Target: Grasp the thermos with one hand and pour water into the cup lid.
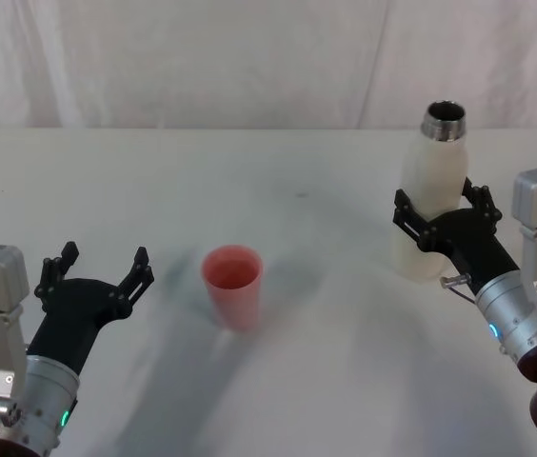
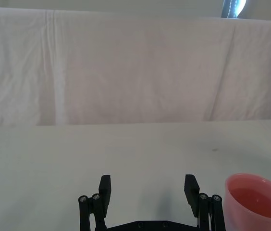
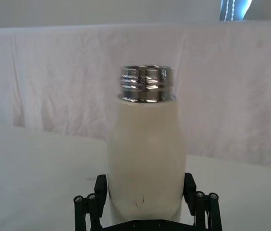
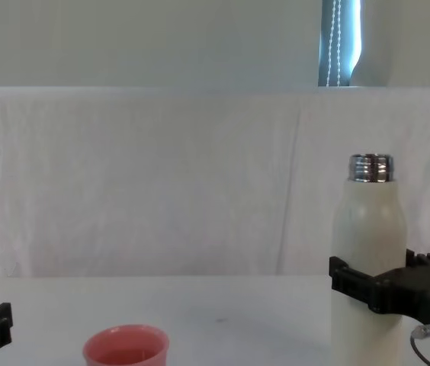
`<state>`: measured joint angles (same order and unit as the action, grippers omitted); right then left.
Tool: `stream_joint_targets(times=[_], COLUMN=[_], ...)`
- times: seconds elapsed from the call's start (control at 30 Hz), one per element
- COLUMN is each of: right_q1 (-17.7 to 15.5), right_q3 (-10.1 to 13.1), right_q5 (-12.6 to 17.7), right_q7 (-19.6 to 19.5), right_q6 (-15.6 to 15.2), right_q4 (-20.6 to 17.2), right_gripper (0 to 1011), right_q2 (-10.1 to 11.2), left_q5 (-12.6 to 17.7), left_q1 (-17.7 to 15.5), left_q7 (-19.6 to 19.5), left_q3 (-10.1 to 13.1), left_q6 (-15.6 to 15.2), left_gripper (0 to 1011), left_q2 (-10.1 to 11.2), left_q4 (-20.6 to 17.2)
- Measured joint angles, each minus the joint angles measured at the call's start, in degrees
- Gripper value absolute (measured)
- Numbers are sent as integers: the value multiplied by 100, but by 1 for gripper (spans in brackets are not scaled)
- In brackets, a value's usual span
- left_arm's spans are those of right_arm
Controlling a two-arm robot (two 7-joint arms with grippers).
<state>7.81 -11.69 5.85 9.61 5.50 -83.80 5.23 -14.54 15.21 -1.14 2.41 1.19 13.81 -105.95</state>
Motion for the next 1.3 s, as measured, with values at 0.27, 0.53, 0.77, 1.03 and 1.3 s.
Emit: stream_joint_targets(times=[0.27,0.53,0.77,1.03,1.3], right_q1=[0,0,0,0,-21], right_q3=[1,0,0,0,10], right_q5=[0,0,0,0,1], right_q7=[-1,-1,-1,-1,9], right_q6=[2,2,0,-3,-2], right_q4=[-1,-2,-1,-1,-1], right_gripper=[1001,1001,1001,1001,1001], right_q2=[0,0,0,0,16], left_q5=[0,0,0,0,0], left_q1=[0,0,0,0,0], left_q7=[0,0,0,0,0], left_q3=[0,0,0,0,0], left_q6=[0,0,0,0,0], left_gripper=[1001,1001,1001,1001,1001], left_q2=[0,0,0,0,0], left_q4=[0,0,0,0,0])
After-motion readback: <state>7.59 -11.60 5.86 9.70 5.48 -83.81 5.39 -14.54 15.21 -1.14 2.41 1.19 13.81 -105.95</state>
